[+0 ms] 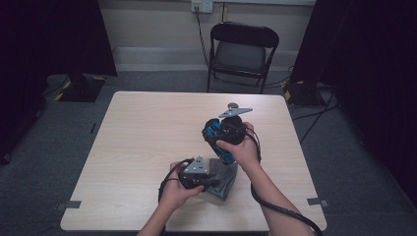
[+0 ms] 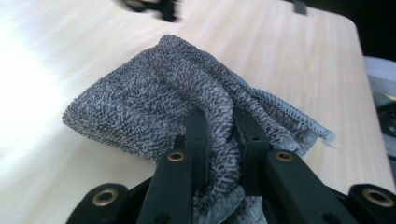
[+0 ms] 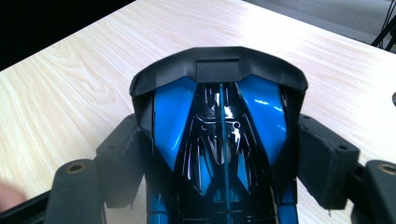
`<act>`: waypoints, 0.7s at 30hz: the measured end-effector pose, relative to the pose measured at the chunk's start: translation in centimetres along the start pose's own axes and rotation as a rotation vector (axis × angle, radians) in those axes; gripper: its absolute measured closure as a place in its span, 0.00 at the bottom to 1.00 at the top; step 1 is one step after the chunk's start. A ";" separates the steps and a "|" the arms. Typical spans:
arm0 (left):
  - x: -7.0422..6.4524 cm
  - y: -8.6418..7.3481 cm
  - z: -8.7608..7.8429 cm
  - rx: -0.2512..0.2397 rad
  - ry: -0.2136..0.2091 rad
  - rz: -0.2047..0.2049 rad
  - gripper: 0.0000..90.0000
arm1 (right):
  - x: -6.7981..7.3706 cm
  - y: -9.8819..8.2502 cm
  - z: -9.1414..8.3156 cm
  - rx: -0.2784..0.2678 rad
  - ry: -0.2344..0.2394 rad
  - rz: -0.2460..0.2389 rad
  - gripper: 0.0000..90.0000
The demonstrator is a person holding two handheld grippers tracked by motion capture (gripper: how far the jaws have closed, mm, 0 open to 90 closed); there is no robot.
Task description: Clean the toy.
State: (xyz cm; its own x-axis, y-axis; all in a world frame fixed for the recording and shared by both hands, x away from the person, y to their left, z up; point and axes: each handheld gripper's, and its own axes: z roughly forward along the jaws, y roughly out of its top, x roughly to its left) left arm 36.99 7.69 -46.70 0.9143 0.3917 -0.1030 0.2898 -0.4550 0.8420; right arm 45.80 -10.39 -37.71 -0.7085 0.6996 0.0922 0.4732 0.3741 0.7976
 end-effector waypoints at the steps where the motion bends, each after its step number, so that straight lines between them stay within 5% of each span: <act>1: 0.4 0.0 -0.5 -0.007 0.014 -0.005 0.87 | -0.1 -0.1 -0.1 -0.001 0.006 0.003 0.28; 10: 3.6 0.3 -4.7 -0.005 0.166 -0.034 0.87 | -0.3 -1.5 -0.3 0.012 0.027 -0.008 0.28; 21: 5.5 0.5 -6.4 -0.052 0.228 -0.068 0.87 | 0.8 -3.3 -0.1 0.044 0.057 -0.046 0.28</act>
State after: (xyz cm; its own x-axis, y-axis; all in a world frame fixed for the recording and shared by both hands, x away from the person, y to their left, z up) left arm 40.37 14.72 -43.45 0.8039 0.5932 -0.0431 0.3283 -0.3822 0.8638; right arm 43.60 -11.08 -40.19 -0.7579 0.6459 0.0912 0.4614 0.4320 0.7750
